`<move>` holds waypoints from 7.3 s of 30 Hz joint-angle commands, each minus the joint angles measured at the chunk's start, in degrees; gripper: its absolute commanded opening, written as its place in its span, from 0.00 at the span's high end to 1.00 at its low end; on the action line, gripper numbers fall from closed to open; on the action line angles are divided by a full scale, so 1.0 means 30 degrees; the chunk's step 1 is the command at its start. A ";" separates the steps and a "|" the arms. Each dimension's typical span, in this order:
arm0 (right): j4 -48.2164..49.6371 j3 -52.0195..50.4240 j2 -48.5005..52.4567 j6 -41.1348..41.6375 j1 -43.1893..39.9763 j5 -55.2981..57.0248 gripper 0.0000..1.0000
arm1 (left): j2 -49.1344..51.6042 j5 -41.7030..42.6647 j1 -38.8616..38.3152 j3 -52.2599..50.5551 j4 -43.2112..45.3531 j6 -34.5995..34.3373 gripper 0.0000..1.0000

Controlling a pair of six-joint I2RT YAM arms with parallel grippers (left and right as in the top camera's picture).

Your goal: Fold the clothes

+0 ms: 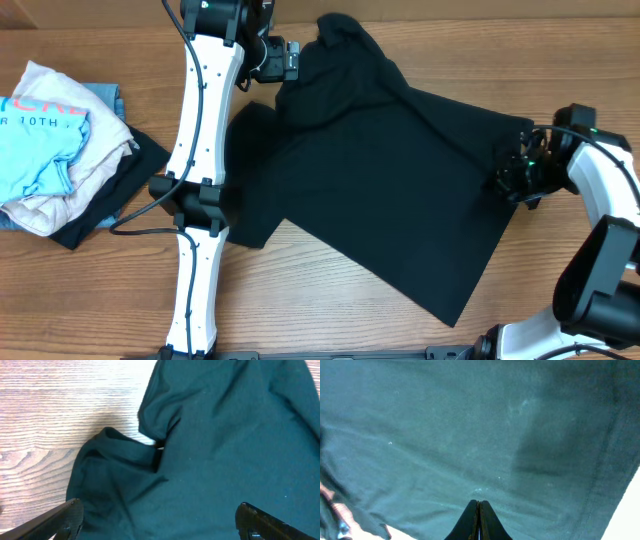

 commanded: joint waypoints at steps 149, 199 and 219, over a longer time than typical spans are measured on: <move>0.0270 0.3198 0.0284 0.2776 -0.5872 0.4364 0.00 | -0.4371 -0.3679 0.1479 -2.9055 3.0141 0.2266 0.26; -0.0503 0.0401 0.0328 0.0794 -0.5676 0.3701 0.92 | -1.2313 0.0976 0.1974 -2.8946 2.1478 -0.0882 0.01; 0.6907 -0.3767 0.0328 0.3657 -0.5894 1.2750 0.96 | -1.2298 0.0379 0.1982 -2.8975 2.1544 -0.0240 0.00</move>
